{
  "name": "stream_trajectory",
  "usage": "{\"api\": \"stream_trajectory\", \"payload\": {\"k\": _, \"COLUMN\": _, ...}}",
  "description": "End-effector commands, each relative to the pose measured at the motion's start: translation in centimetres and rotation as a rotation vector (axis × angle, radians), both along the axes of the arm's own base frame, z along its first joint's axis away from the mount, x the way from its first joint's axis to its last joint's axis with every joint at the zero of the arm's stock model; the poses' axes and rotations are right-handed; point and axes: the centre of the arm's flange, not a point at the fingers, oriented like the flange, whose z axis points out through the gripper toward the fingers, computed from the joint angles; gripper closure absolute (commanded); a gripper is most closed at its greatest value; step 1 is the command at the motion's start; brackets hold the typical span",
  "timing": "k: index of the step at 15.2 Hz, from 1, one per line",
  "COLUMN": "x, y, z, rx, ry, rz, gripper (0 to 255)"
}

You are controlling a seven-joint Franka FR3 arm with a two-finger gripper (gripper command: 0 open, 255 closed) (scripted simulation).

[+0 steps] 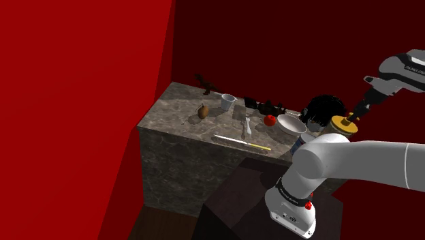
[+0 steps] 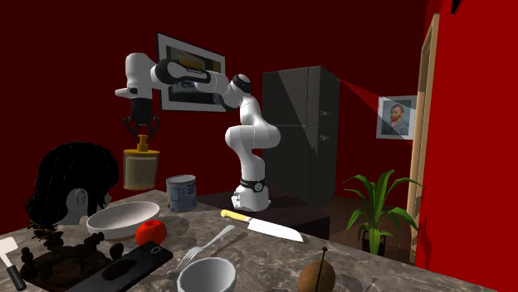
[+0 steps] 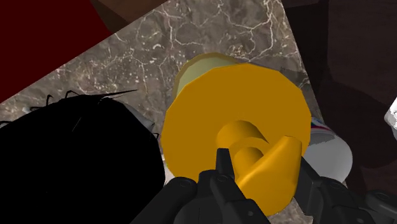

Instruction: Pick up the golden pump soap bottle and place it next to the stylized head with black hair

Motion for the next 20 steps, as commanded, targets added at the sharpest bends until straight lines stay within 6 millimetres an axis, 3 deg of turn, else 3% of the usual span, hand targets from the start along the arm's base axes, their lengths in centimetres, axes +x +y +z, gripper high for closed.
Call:
{"api": "stream_trajectory", "payload": {"k": 1, "x": 0.0, "y": -0.1, "z": -1.1, "rx": -0.001, "ry": 0.000, "rz": 0.000, "gripper": 255}}
{"api": "stream_trajectory", "payload": {"k": 13, "x": 0.0, "y": -0.1, "z": -7.5, "rx": -0.001, "ry": 0.000, "rz": 0.000, "gripper": 255}}
{"api": "stream_trajectory", "payload": {"k": 20, "x": 0.0, "y": -0.1, "z": -7.5, "rx": -0.001, "ry": 0.000, "rz": 0.000, "gripper": 255}}
